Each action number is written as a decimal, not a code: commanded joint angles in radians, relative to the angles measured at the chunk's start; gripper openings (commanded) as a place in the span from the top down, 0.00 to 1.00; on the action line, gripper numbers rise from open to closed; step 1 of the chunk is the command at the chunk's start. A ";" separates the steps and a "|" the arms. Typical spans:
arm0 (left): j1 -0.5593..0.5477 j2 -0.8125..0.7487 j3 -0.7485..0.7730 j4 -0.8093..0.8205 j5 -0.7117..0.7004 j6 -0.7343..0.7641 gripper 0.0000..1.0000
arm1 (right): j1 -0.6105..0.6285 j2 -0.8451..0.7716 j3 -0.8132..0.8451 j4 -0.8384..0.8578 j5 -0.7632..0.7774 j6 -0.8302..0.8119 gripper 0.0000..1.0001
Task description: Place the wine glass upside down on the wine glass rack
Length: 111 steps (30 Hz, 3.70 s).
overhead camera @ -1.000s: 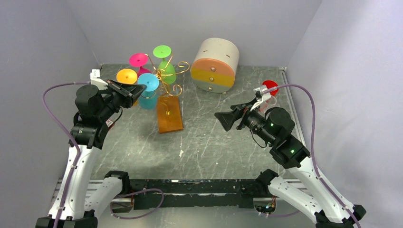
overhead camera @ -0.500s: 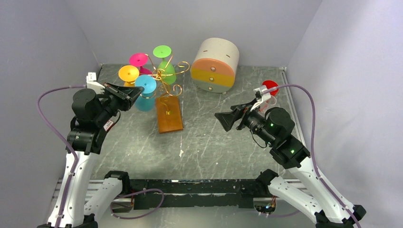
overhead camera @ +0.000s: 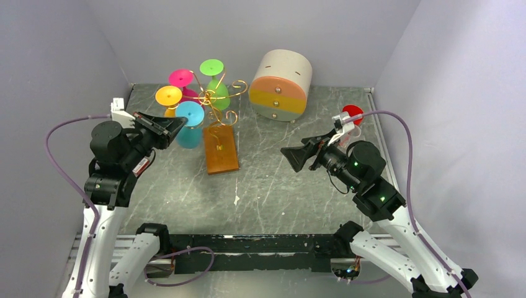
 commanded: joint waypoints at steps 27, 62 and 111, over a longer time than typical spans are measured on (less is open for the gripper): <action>0.009 -0.022 -0.052 0.006 0.108 0.024 0.79 | 0.005 -0.024 0.002 -0.021 0.058 -0.003 0.00; 0.009 -0.249 -0.027 -0.095 0.198 0.704 0.02 | -0.067 0.420 0.217 -0.304 0.776 -0.160 0.11; 0.009 -0.394 -0.131 -0.019 0.127 0.829 0.01 | -0.503 0.718 0.340 -0.346 0.386 -0.308 1.00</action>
